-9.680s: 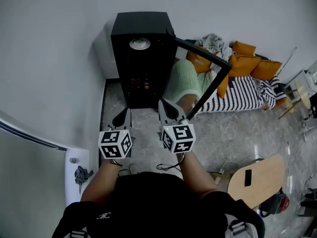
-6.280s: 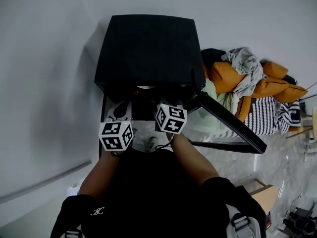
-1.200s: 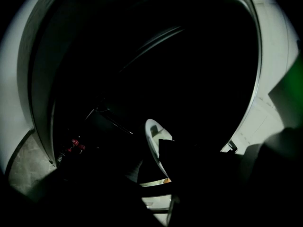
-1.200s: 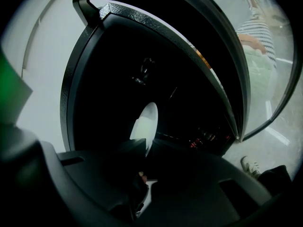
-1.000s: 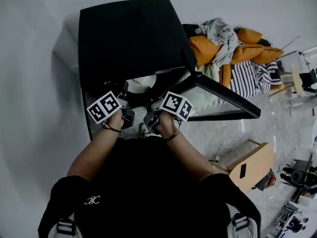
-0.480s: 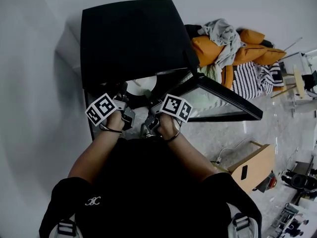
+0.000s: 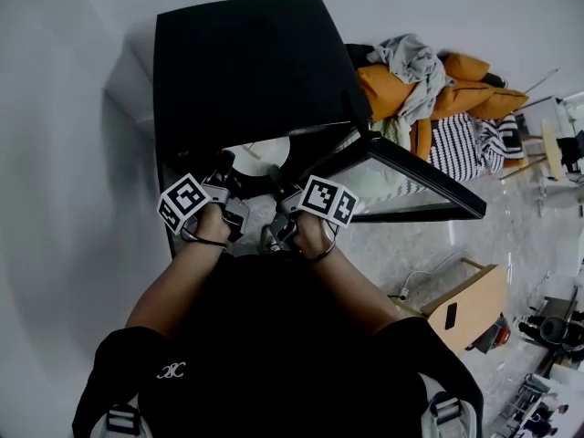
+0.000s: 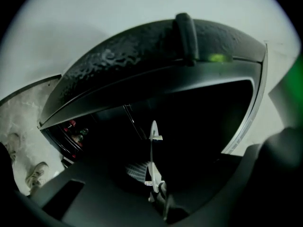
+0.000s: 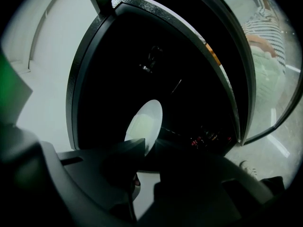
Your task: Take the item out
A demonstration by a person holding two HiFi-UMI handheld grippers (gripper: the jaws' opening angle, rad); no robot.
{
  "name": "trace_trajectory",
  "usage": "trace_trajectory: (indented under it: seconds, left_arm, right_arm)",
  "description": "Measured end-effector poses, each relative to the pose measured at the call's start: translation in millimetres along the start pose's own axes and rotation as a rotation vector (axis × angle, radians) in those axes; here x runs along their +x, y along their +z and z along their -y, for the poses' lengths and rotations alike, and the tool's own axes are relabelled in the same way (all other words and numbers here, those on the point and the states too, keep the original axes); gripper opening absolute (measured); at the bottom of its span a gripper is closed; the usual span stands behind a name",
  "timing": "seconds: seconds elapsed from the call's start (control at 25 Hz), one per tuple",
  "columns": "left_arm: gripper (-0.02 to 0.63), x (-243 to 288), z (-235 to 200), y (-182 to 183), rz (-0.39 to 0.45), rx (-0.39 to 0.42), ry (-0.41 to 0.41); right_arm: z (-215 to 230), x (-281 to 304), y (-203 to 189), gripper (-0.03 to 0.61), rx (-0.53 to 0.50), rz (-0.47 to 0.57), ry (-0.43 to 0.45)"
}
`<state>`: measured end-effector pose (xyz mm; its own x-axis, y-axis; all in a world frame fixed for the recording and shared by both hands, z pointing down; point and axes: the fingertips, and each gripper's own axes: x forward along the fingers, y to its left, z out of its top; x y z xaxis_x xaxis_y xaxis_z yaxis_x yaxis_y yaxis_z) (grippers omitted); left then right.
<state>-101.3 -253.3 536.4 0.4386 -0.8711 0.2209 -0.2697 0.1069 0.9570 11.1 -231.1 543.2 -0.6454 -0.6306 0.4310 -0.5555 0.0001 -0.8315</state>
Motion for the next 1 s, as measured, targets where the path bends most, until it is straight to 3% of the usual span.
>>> trace_trajectory:
  seconds: [0.36, 0.72, 0.88, 1.0]
  left_arm:
    - [0.021, -2, 3, -2, 0.003, -0.046, -0.041]
    - [0.021, -2, 2, -3, -0.021, -0.081, -0.064]
    - [0.021, -3, 1, -6, -0.030, -0.082, -0.064]
    - [0.021, 2, -4, -8, -0.040, -0.084, -0.058]
  right_arm:
    - [-9, -8, 1, 0.063, -0.074, 0.034, 0.039]
    - [-10, -18, 1, 0.063, -0.051, 0.087, 0.122]
    - [-7, -27, -1, 0.063, -0.079, 0.107, 0.109]
    - [1, -32, 6, 0.063, -0.177, 0.146, 0.056]
